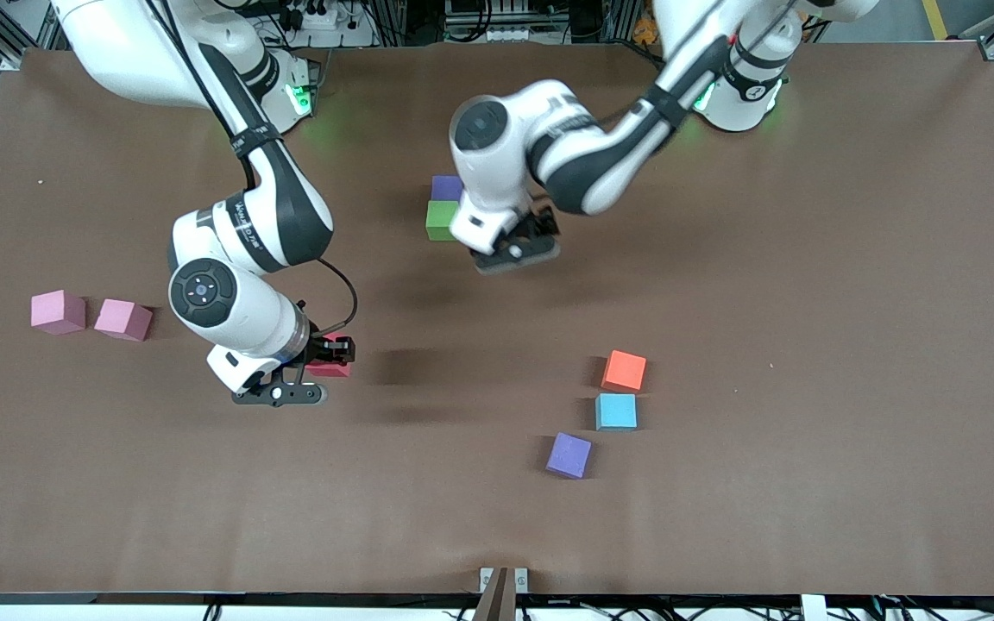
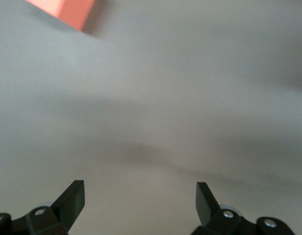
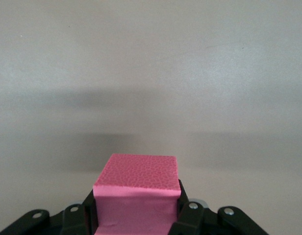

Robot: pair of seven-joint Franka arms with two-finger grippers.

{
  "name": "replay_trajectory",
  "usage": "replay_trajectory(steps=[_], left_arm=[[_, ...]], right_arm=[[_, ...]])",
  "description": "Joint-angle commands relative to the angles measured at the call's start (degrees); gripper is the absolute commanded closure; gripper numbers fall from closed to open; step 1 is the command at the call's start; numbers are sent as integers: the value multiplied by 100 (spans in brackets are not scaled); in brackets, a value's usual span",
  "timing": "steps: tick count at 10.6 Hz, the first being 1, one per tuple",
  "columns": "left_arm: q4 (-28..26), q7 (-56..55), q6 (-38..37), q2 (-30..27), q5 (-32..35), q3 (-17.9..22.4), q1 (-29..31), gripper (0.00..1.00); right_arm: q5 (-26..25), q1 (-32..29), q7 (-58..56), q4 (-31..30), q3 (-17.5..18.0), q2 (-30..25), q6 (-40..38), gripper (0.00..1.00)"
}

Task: Arrange blocks into number 1
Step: 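Move the left gripper to the orange block while the right gripper holds red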

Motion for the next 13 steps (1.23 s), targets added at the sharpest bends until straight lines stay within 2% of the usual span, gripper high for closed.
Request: replay_trajectory(steps=[1,4,7,13], left_arm=[[-227,627,-40,-280,-61,-66,729,0],[-218,1489,-49,-386,-96,-75,1504,0],[-253,2184,-49,-343,-87,-66,1935,0],[-324,2335,-49,-325,-105,-49,2024,0]], right_arm=[[-19,-82,-21,-34,68,-103,-127,100],[-19,-116,-30,-16,68,-111,-127,100],[-19,-134,-30,-16,68,-111,-127,100],[-10,-134,-21,-8,77,-103,-118,100]])
